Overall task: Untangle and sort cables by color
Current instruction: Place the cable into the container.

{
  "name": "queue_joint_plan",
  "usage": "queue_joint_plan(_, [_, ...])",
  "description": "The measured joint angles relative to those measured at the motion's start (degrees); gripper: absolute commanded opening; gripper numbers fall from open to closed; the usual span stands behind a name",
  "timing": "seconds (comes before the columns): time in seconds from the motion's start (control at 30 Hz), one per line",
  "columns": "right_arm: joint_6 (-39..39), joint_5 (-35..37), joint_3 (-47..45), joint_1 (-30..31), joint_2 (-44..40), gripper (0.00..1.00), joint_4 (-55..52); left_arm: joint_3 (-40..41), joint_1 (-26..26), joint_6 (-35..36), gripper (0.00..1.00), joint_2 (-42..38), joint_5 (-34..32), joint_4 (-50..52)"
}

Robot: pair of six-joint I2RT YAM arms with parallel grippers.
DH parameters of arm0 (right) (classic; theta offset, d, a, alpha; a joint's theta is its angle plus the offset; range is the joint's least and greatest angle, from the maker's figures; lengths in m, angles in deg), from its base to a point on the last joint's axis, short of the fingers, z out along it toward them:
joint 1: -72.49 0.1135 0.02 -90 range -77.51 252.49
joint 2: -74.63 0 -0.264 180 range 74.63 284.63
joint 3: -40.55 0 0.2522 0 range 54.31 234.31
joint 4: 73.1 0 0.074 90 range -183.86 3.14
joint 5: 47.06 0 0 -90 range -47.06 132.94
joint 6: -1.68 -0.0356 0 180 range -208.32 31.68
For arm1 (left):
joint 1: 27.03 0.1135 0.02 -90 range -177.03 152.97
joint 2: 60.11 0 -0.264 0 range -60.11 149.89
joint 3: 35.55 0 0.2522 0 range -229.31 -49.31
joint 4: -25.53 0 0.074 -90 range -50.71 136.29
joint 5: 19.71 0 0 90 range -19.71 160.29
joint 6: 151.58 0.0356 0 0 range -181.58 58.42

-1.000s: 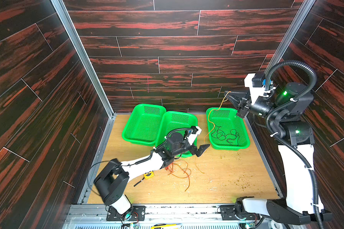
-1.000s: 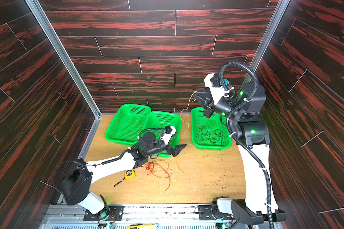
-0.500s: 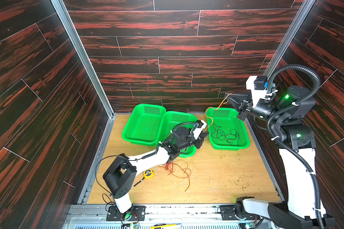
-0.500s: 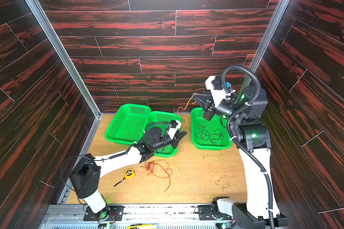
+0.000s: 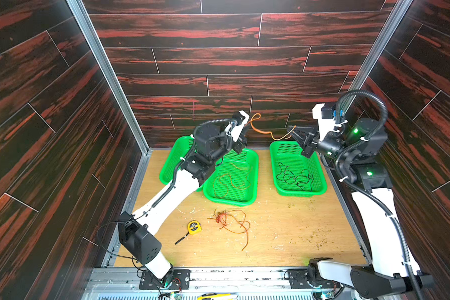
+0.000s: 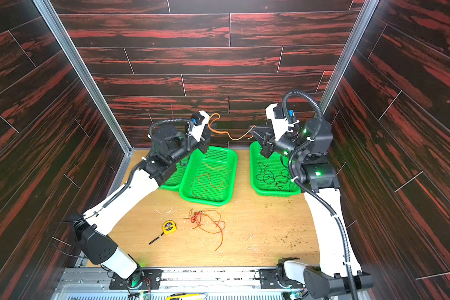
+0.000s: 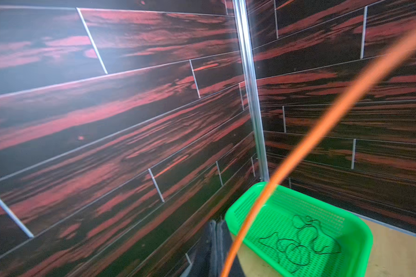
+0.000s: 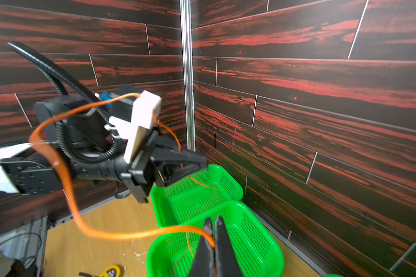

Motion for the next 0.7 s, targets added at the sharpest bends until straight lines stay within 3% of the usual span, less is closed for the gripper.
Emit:
queue_joint_plan(0.1, [-1.84, -0.35, -4.0, 0.17, 1.55, 0.0, 3.5, 2.25, 0.98, 0.13, 0.0, 0.02, -0.09, 0.81])
queue_joint_plan(0.27, [-4.5, -0.63, -11.1, 0.24, 6.8, 0.0, 7.45, 12.76, 1.97, -1.2, 0.0, 1.27, -0.37, -0.76])
queue_joint_plan(0.47, [-6.95, -0.11, -17.33, 0.48, 13.46, 0.0, 10.95, 22.73, 2.86, -7.87, 0.0, 8.59, 0.63, -5.35])
queue_joint_plan(0.5, [-7.21, 0.02, -17.88, 0.59, 14.25, 0.0, 11.39, 23.02, 2.91, -9.05, 0.06, 9.97, 0.66, -5.86])
queue_joint_plan(0.6, [-7.98, 0.83, -18.27, 1.05, 16.22, 0.0, 12.41, 22.99, 2.91, -10.34, 0.55, 12.39, -0.28, -6.08])
queue_joint_plan(0.7, [-8.85, 2.47, -18.14, 1.38, 17.29, 0.0, 12.81, 21.79, 2.91, -9.31, 0.69, 12.59, -1.86, -2.47])
